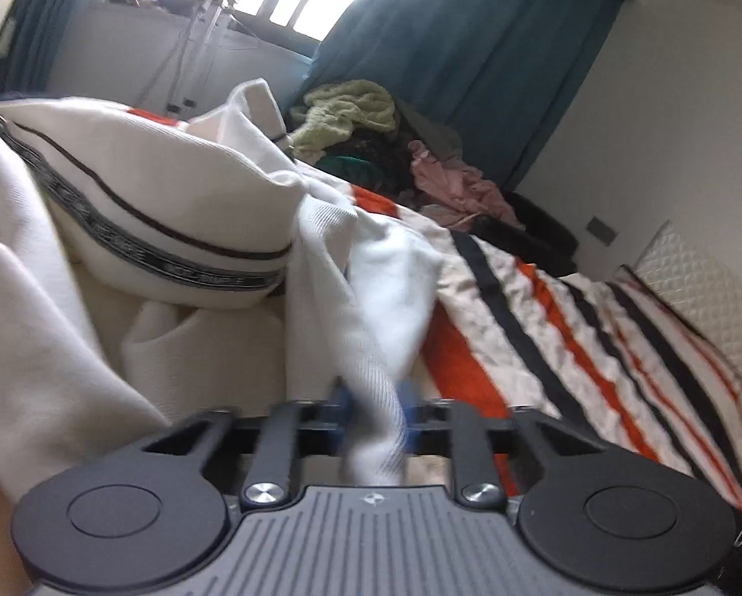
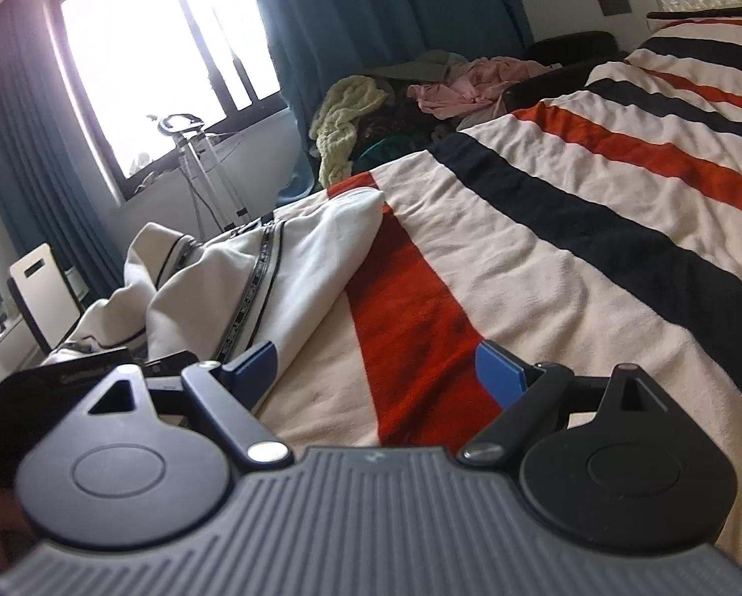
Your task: Fold clothes
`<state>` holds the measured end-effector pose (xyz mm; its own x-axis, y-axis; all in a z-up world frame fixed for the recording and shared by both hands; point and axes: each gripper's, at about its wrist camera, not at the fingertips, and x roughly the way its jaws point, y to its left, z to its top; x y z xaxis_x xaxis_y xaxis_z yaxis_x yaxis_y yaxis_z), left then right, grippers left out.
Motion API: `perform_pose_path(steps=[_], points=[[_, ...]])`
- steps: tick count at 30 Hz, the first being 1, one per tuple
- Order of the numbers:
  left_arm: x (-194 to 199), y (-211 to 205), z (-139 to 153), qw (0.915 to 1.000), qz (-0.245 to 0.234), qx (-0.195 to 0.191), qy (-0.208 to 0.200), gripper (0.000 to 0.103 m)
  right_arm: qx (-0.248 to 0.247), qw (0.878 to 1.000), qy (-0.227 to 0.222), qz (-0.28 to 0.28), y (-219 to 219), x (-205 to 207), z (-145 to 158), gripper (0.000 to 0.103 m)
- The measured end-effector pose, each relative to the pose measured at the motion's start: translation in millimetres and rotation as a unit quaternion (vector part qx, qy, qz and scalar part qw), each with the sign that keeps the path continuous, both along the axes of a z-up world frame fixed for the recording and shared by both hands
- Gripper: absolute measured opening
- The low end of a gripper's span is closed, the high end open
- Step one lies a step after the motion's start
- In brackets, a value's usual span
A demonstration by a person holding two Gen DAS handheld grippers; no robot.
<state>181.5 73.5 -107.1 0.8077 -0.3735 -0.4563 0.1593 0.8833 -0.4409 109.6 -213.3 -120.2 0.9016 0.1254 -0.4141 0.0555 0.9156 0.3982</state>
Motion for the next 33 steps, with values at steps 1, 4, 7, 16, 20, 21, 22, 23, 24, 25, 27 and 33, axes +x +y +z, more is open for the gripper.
perform_pose_path(steps=[1,4,7,16,20,21,22,23,24,25,27,33], points=[[-1,-1,1,0.9999,-0.005,0.0,-0.009,0.008,0.001,1.0,-0.002,-0.004,-2,0,0,0.088],[-7,-3,6,0.9993,-0.029,-0.009,-0.019,0.006,0.008,1.0,-0.008,-0.025,-9,0,2,0.088],[-13,-10,5,0.9979,-0.062,-0.018,-0.01,0.006,0.015,0.999,-0.009,-0.041,-15,2,2,0.088],[-38,-49,-6,0.9907,-0.099,0.093,-0.006,0.007,-0.002,0.999,-0.013,-0.037,-15,2,3,0.088],[-52,-38,10,0.9919,-0.081,0.098,-0.003,0.033,-0.002,1.0,-0.01,-0.022,-12,3,3,0.088],[-55,-36,15,0.9916,-0.077,0.104,-0.002,0.048,-0.002,1.0,-0.009,-0.019,-11,3,3,0.088],[-60,-33,24,0.9912,-0.07,0.113,-0.002,0.052,-0.001,1.0,-0.009,-0.013,-10,4,3,0.088],[-67,-30,31,0.9912,-0.06,0.118,-0.004,0.056,0.001,1.0,-0.008,-0.007,-9,4,3,0.088],[-75,-25,40,0.9916,-0.05,0.119,-0.009,0.063,0.003,1.0,-0.007,-0.001,-8,4,3,0.088],[-82,-18,48,0.9923,-0.037,0.118,-0.011,0.067,0.006,1.0,-0.005,0.008,-6,5,3,0.088],[-97,-5,63,0.9933,-0.008,0.114,-0.013,0.08,0.008,1.0,-0.001,0.03,-2,11,6,0.088],[-117,30,89,0.9909,0.067,0.114,-0.022,0.084,-0.011,0.995,-0.001,0.1,22,57,31,0.073]])
